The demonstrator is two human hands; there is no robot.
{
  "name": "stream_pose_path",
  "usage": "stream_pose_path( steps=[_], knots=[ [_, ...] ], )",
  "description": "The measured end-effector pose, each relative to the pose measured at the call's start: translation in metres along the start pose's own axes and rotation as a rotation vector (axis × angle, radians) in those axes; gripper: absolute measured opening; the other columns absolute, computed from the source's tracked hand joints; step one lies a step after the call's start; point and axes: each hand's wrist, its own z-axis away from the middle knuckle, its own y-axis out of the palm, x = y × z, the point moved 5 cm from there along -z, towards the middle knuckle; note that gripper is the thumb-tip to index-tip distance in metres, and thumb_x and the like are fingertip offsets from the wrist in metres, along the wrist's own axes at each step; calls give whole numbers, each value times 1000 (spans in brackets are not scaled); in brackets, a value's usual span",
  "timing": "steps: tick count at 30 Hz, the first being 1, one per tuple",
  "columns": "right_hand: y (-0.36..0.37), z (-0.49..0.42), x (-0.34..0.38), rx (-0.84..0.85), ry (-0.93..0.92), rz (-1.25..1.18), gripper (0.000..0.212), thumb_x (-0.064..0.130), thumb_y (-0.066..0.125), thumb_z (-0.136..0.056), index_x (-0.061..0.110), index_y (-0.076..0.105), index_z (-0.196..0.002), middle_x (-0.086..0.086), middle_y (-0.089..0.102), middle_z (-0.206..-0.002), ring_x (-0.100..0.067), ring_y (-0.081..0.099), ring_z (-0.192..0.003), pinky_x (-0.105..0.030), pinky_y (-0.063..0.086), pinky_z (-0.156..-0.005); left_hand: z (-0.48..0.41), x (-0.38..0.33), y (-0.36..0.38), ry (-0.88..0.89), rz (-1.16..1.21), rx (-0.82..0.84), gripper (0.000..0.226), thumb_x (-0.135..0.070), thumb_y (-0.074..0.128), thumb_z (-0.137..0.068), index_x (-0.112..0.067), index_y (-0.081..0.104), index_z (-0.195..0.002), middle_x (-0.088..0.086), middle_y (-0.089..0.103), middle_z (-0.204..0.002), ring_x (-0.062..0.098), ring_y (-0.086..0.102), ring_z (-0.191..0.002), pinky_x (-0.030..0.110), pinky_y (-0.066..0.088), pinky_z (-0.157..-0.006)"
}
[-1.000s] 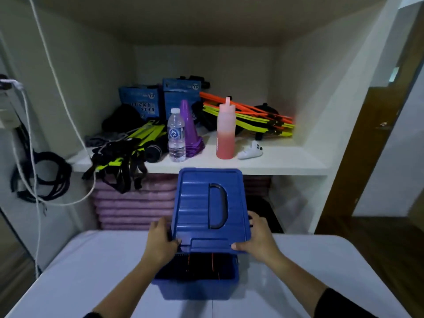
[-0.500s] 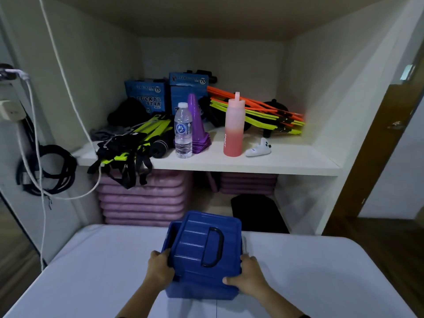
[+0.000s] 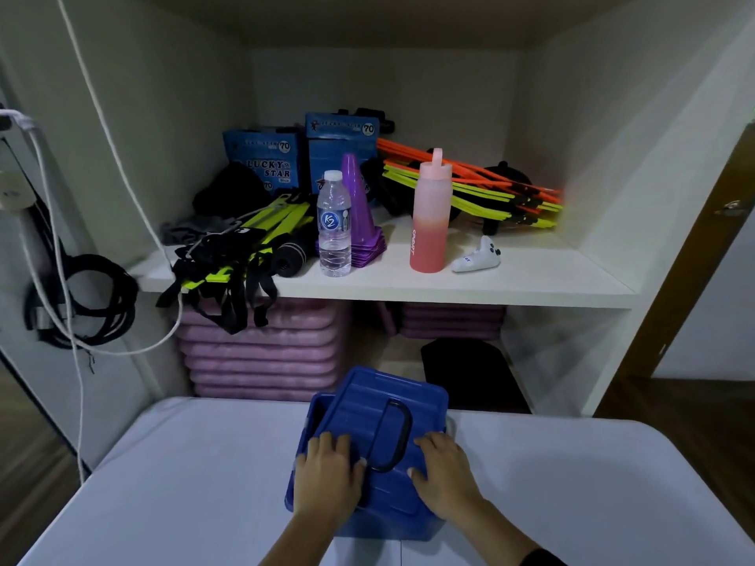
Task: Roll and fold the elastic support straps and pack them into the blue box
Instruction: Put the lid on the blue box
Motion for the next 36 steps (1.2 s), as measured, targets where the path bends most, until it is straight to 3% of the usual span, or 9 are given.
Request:
stream_pose_path(
  steps=[2, 5, 10, 15, 20, 24, 27, 36],
  knots=[
    [1, -1, 2, -57, -19, 12, 40, 33, 47, -94, 24, 43, -133, 6, 43, -136, -15, 35, -129, -28, 26, -111, 0, -1, 9, -19, -54, 55, 52, -57, 34, -90, -24, 37, -129, 3, 43, -128, 24, 38, -120, 37, 35, -98],
    [-3, -3, 3, -112, -46, 16, 34, 33, 44, -95, 28, 47, -128, 9, 47, -131, -15, 35, -126, -28, 25, -104, -6, 11, 12, -20, -66, 98, 58, -58, 36, -89, -25, 32, -136, 3, 39, -134, 25, 34, -125, 41, 32, -103],
    [-1, -13, -2, -127, -45, -44, 43, 35, 44, -94, 27, 40, -136, 4, 39, -137, -18, 35, -128, -31, 25, -110, -25, 44, 7, -44, 40, 165, 58, -34, 45, -84, -26, 30, -140, -1, 36, -140, 23, 29, -133, 48, 17, -114],
    [4, -23, -5, -10, -68, -72, 54, 32, 42, -98, 22, 24, -147, -1, 14, -157, -21, 12, -145, -36, 9, -120, -39, 61, 8, 4, 97, 209, 63, -15, 43, -83, -26, 25, -143, -4, 22, -153, 20, 11, -144, 54, 6, -114],
    [9, -26, -12, 29, -66, -19, 56, 36, 39, -99, 22, 19, -149, 2, 8, -159, -19, 5, -147, -34, 6, -121, -48, 47, 11, 134, 101, 256, 69, -2, 38, -85, -29, 19, -146, -6, 11, -157, 20, 3, -146, 54, 2, -115],
    [9, -24, -22, 29, -34, -40, 57, 36, 39, -99, 18, 19, -149, -1, 13, -158, -19, 10, -146, -32, 7, -121, -54, 34, 16, 165, 90, 277, 53, -21, 34, -98, -30, 17, -147, -6, 8, -158, 23, 4, -146, 53, 6, -115],
    [6, -22, -27, 31, -23, -48, 57, 36, 39, -99, 18, 19, -149, -1, 14, -158, -18, 11, -145, -35, 9, -121, -55, 26, 20, 176, 96, 292, 57, -38, 38, -97, -29, 15, -147, -5, 7, -158, 26, 4, -146, 52, 8, -115],
    [2, -19, -34, 21, -3, -160, 58, 37, 45, -97, 20, 23, -148, 3, 16, -156, -15, 17, -143, -25, 10, -118, -58, 19, 22, 207, 23, 315, 61, -41, 37, -96, -28, 8, -148, -2, 2, -158, 28, 1, -146, 52, 5, -116]
  ],
)
